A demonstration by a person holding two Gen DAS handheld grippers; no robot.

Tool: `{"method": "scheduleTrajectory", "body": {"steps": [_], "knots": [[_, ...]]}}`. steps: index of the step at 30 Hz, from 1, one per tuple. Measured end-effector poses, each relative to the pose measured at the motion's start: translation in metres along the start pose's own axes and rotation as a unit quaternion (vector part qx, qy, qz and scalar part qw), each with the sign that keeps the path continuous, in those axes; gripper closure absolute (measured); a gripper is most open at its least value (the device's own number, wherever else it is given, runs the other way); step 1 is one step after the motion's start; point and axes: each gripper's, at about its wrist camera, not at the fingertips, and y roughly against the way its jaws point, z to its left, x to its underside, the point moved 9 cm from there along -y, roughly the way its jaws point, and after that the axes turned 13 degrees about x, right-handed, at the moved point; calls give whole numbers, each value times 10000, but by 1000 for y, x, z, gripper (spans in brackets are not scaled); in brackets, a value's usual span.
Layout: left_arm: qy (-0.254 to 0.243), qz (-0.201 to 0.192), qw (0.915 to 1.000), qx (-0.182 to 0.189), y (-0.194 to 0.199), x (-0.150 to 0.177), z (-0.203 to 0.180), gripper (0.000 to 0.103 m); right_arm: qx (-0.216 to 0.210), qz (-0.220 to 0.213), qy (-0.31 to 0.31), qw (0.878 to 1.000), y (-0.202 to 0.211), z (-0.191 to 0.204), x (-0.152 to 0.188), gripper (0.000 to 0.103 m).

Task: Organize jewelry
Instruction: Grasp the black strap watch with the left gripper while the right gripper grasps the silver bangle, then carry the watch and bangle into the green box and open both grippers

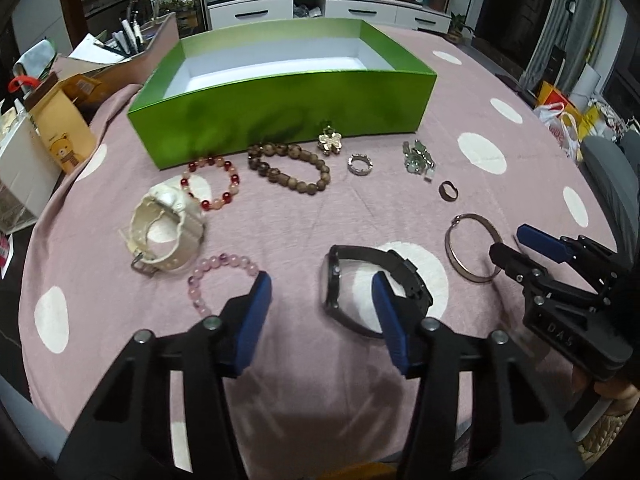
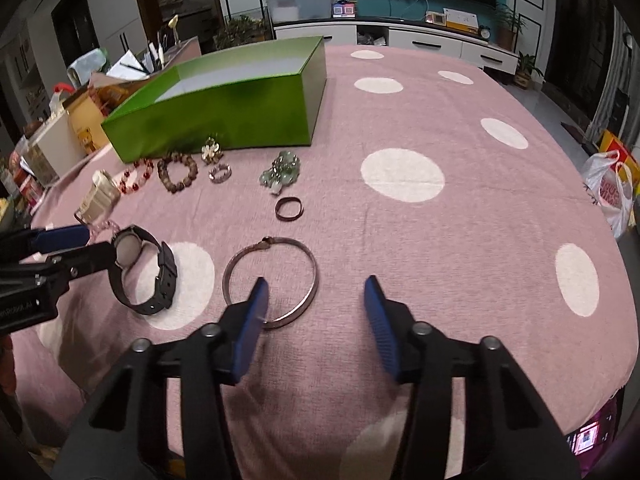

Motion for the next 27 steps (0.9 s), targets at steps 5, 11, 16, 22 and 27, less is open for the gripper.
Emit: {"method": "scheduleTrajectory", "body": {"steps": [5, 11, 16, 22, 27], "knots": [[-92, 139, 9998, -90, -9, -2, -2, 57, 52, 7, 208, 9998, -7, 8, 1, 69], [-157, 281, 9994, -161, -19, -2, -2, 76, 87, -51, 309, 9995, -9, 9, -2, 91], [-117, 326, 9994, -83, -23, -1, 1, 94, 90, -105, 288, 9995, -12, 6, -5, 100], [-43, 182, 9998, 63, -20, -4, 2, 95, 38, -223, 248, 9994, -10, 5, -9, 100], [9, -57, 9999, 132, -5, -13, 4, 95, 35, -479, 162, 9987, 4, -2, -22, 100]]}}
